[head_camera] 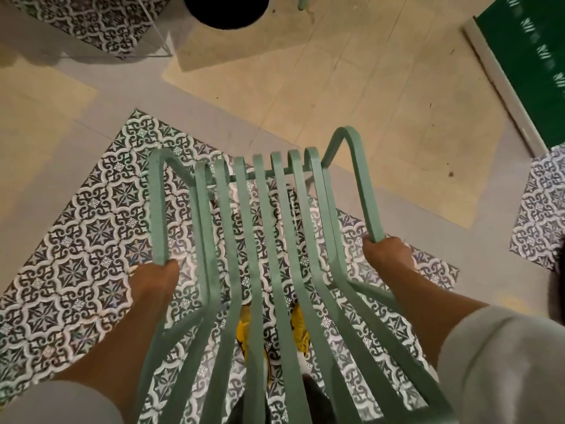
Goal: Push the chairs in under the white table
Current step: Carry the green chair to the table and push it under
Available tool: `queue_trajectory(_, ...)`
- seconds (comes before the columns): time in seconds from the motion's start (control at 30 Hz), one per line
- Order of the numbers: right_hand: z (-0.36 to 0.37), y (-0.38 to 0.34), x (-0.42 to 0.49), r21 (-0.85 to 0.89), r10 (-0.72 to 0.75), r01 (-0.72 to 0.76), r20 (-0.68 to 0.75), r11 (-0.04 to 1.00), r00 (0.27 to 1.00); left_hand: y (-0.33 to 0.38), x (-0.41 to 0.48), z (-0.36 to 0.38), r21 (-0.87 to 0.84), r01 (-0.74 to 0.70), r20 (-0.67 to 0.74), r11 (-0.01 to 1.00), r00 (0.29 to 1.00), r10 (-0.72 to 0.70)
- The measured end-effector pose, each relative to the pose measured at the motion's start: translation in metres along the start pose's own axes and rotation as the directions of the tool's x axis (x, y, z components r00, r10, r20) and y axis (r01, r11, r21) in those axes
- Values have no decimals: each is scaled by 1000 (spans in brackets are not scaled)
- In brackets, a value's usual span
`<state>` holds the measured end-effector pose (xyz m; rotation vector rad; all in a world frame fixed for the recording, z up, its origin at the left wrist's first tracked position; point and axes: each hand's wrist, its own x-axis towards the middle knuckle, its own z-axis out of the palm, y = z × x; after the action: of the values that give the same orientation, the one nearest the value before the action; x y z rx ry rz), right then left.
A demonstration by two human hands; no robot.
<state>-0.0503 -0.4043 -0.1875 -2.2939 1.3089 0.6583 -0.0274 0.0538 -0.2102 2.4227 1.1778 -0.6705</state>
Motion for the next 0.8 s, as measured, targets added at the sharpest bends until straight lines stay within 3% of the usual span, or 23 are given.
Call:
queue_trajectory(0.2,-2,-1,3,-30,-39,42,89,999,995,-2,0,-5,-127,-14,86,992,996,25)
queue_trajectory(0.37,-11,3,-22,-100,-95,106,111,989,989,-12,-16,-22,-272,-5,291,962,953,87)
queue_trajectory(0.5,-35,22,-62,-122,-143,166,176,979,974,-32,-58,-45,-110,-107,343,988,929,139)
queue_trajectory(0.67,-75,47,-124,-172,-254,299,241,939,937,-68,-120,-77,-189,-134,423,973,883,204)
queue_trajectory(0.8,-108,63,-172,-269,-379,477,343,837,859,-84,-145,-102,-4,-333,434,943,849,302)
